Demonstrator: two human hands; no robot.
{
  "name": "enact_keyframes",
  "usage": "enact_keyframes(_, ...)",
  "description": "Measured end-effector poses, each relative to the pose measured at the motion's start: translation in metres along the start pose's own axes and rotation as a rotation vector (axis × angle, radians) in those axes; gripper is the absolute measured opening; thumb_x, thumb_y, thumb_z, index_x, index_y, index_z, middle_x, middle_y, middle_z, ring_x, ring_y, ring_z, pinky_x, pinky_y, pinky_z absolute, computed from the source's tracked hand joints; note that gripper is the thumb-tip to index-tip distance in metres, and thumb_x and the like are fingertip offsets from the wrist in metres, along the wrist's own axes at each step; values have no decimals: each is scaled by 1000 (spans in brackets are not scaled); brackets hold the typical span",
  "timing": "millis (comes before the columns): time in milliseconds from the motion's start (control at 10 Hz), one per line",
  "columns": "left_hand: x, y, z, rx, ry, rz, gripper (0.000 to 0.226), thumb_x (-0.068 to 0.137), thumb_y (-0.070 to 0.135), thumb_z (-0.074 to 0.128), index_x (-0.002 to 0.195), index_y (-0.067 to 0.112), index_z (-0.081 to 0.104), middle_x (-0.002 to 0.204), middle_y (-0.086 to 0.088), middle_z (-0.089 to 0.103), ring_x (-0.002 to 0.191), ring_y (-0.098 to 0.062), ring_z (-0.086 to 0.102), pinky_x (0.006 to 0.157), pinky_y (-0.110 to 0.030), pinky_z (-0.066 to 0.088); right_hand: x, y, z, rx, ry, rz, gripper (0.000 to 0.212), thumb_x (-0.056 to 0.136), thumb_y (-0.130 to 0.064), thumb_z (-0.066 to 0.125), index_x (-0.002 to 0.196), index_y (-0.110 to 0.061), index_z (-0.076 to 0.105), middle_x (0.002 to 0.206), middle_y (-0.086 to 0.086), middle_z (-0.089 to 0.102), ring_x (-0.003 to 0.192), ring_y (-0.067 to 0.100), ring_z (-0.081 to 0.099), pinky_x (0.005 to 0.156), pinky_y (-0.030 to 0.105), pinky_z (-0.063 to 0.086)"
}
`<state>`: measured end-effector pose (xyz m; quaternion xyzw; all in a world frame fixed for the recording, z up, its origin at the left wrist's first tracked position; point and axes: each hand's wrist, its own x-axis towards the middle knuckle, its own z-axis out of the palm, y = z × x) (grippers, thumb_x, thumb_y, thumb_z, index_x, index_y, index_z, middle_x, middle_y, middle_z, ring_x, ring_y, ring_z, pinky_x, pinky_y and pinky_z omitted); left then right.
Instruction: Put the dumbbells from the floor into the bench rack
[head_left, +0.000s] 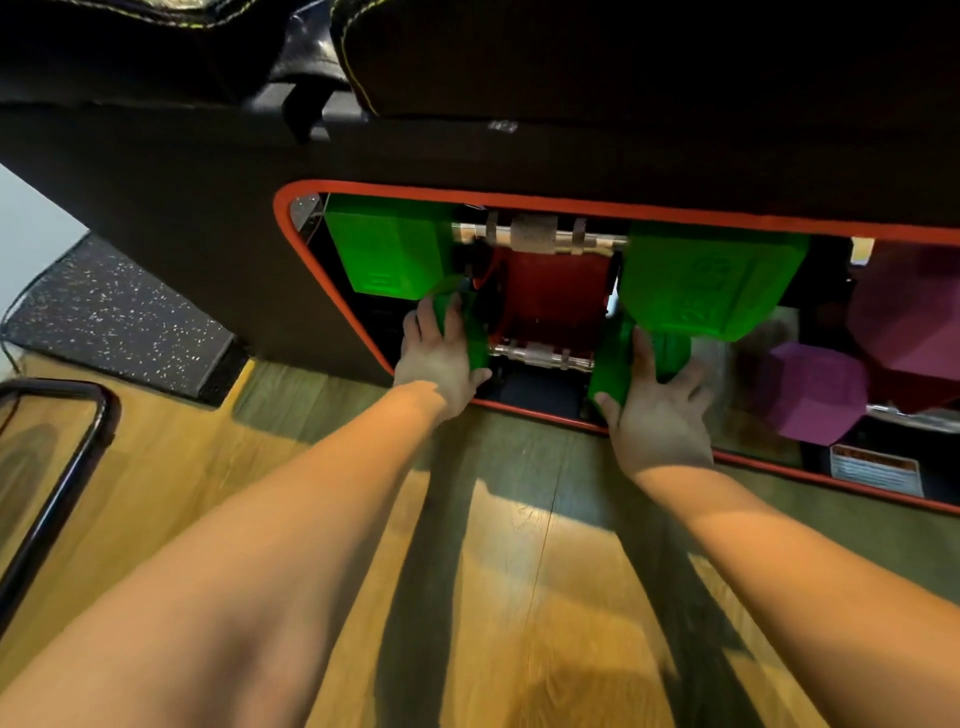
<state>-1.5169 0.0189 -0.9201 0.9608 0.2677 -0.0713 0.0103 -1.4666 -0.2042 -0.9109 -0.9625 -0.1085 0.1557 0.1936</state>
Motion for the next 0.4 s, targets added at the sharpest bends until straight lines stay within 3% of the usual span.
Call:
enact_keyframes(200,5,1,-19,-82,-173,-60,98,84,46,65,154,19,1,158,-17,1,146,-39,5,119,-48,17,9,17,-25,-37,-169,-90,61,98,-41,42,149,-37,10,144,23,17,128,51,31,106,56,32)
enact_keyframes(300,-13,4,-45,-198,-240,-95,84,86,41,63,152,18,17,159,-16,11,146,-38,14,118,-44,23,-4,25,-53,-35,-257,-110,59,98,-45,40,150,-34,15,145,22,27,129,48,33,109,52,30)
enact_keyframes(400,-47,23,-77,-251,-347,-91,54,90,35,62,137,12,48,141,-20,47,131,-35,45,108,-35,39,-38,32,-97,-42,-387,-73,51,98,-47,41,142,-21,40,144,19,39,128,41,40,105,41,36)
